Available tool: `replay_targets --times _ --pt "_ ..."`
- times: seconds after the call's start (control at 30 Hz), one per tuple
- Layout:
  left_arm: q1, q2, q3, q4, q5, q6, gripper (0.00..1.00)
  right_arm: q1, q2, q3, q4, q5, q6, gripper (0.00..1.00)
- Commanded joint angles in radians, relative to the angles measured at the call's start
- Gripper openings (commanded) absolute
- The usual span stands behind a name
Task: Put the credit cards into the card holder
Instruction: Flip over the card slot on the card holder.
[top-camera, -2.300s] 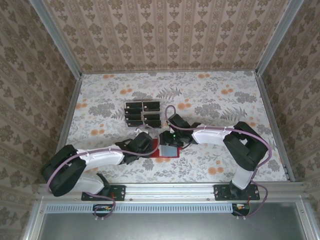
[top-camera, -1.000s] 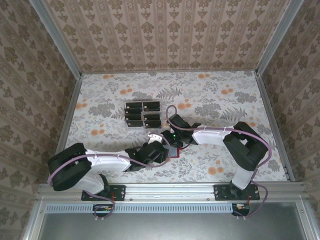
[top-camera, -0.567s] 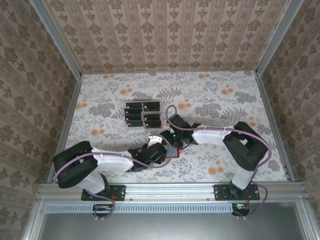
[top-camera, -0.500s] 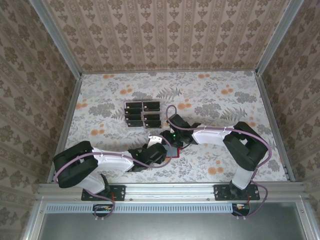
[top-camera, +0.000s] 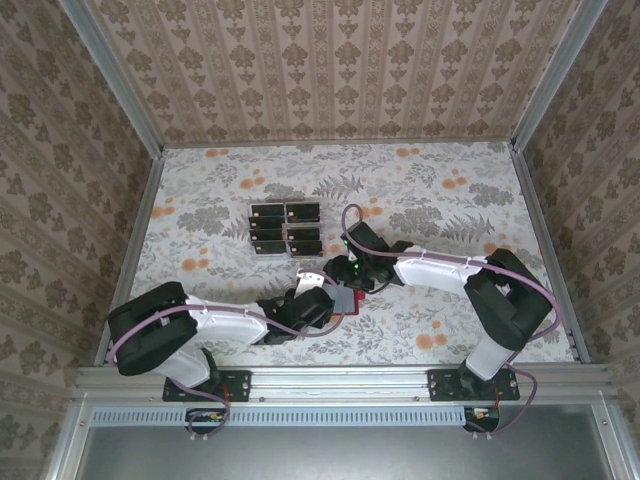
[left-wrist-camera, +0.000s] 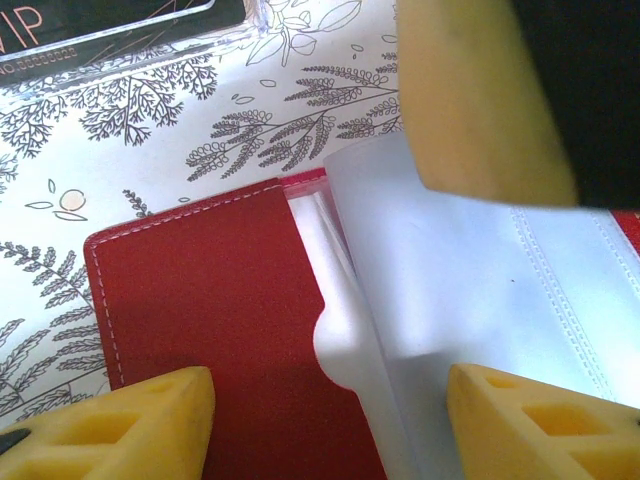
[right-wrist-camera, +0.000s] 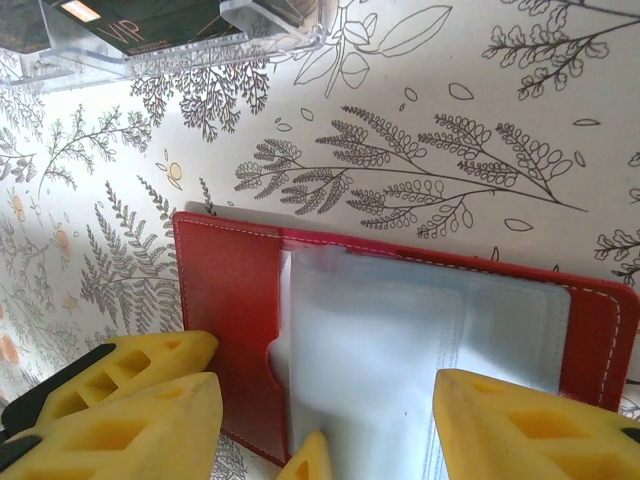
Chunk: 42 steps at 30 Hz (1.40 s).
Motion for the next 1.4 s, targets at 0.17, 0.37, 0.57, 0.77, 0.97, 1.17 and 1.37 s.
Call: replay_targets --times 0.17,0.37,0.57,0.77,0.97,1.17,1.37 --pt "-0.009 0.015 -0.019 -0.006 -0.016 -0.018 0.63 -0.002 -0.003 -0.017 -0.022 0.020 -0.008 0.60" --pt "-0.010 0.015 -0.022 -0.003 -0.017 -0.019 0.63 -0.003 0.014 -0.032 -0.017 0.032 -0.004 0.60" --pt "-0.009 0.017 -0.024 -0.001 -0.017 -0.018 0.63 -0.004 0.047 -0.037 0.001 0.022 -0.004 0.60" --pt "-0.010 0.018 -0.022 0.000 -0.017 -0.019 0.63 -0.003 0.080 -0.034 0.033 -0.011 -0.002 0.61" --pt "-0.010 0.021 -0.021 0.004 -0.016 -0.017 0.63 -0.003 0.066 -0.038 0.060 -0.040 -0.011 0.60" --pt "-0.008 0.015 -0.018 0.005 -0.016 -0.011 0.63 -0.002 0.030 -0.037 0.051 -0.049 -0.012 0.60" --pt "-0.010 -0.031 -0.022 -0.003 -0.026 -0.002 0.64 0.007 0.001 -0.023 0.033 -0.052 -0.011 0.60"
